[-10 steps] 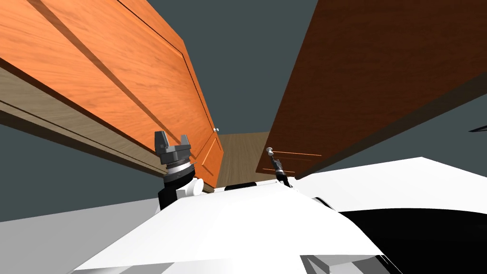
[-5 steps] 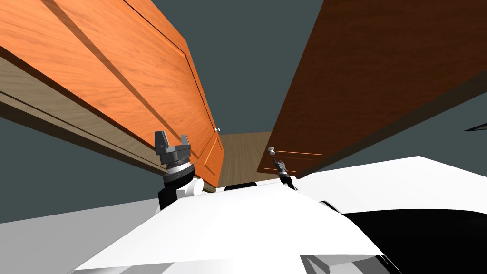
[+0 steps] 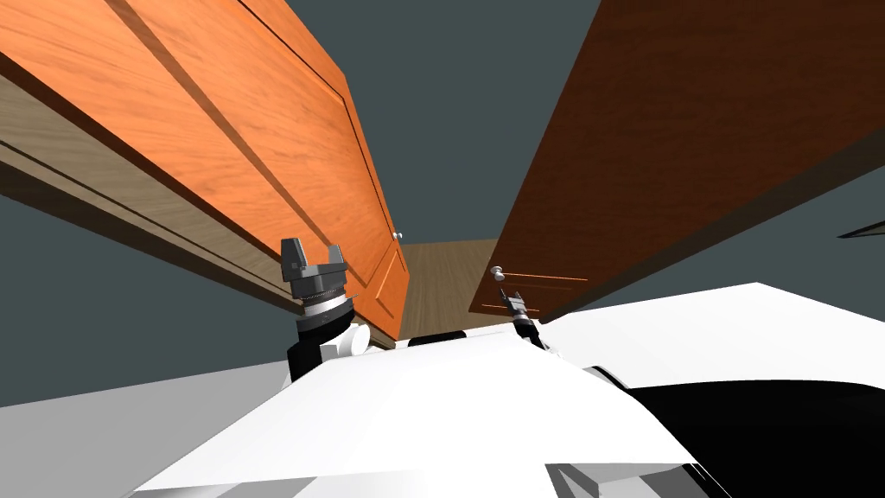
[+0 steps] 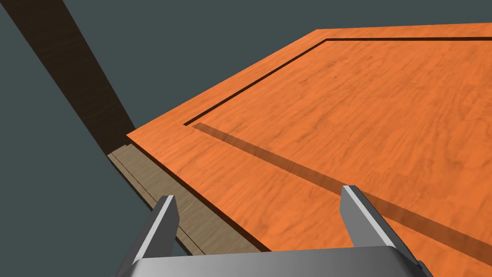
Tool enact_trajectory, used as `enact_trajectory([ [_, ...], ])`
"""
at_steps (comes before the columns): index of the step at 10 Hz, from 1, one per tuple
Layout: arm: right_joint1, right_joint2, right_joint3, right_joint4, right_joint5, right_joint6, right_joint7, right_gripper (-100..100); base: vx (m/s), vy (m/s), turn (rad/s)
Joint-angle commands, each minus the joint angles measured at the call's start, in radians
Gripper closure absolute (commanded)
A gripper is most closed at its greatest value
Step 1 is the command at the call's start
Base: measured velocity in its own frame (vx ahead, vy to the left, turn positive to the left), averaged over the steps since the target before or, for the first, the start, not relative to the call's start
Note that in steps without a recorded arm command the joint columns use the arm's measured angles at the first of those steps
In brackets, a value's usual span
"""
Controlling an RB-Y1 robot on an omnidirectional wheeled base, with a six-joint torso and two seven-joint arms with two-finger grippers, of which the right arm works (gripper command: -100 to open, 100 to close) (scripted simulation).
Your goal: Push the door open
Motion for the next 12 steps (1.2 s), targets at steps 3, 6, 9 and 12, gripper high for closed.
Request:
enact_trajectory([
  [3, 0.015, -0.026, -0.005, 0.015, 0.017, -0.017, 0.073, -100, -0.013, 0.078, -0.007],
  [6, 0.014, -0.018, -0.010, -0.001, 0.012, 0.000, 0.075, -100, 0.081, -0.004, 0.019],
  [9, 0.002, -0.013, -0.017, 0.004, 0.007, 0.009, 0.084, -100, 0.202, -0.055, 0.041],
  [12, -0.002, -0.011, -0.020, 0.005, 0.005, 0.012, 0.088, -100, 0.185, -0.057, 0.028],
])
